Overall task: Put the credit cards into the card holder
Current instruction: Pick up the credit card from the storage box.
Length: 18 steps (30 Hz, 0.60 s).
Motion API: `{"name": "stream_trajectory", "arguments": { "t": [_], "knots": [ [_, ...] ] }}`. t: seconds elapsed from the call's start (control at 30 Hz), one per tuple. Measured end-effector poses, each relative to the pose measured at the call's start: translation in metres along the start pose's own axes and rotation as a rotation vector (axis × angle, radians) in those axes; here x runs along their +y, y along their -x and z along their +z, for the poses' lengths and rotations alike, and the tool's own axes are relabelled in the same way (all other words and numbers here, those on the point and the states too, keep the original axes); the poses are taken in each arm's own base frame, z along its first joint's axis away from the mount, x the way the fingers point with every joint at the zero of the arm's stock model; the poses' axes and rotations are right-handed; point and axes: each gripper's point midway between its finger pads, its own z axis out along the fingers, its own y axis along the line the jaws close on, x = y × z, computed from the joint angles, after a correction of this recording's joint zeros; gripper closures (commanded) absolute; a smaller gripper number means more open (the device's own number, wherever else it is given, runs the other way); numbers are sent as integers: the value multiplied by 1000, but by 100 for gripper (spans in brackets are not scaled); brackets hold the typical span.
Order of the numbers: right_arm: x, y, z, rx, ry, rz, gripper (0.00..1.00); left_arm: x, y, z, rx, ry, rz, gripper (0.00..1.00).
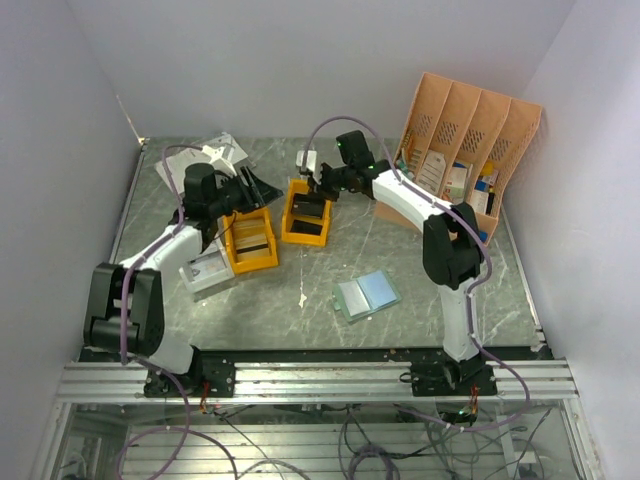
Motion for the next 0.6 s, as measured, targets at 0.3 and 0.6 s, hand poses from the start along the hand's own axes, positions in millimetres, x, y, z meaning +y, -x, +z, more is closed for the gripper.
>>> {"name": "stream_trajectory", "arguments": {
  "t": [0.3, 0.6],
  "knots": [
    [15, 20, -12, -63, 87, -201, 100, -30, 11, -45, -205, 12, 215, 31],
    [26, 17, -17, -38, 176, -477, 100, -31, 11, -62, -307, 13, 296, 0]
  ]
}}
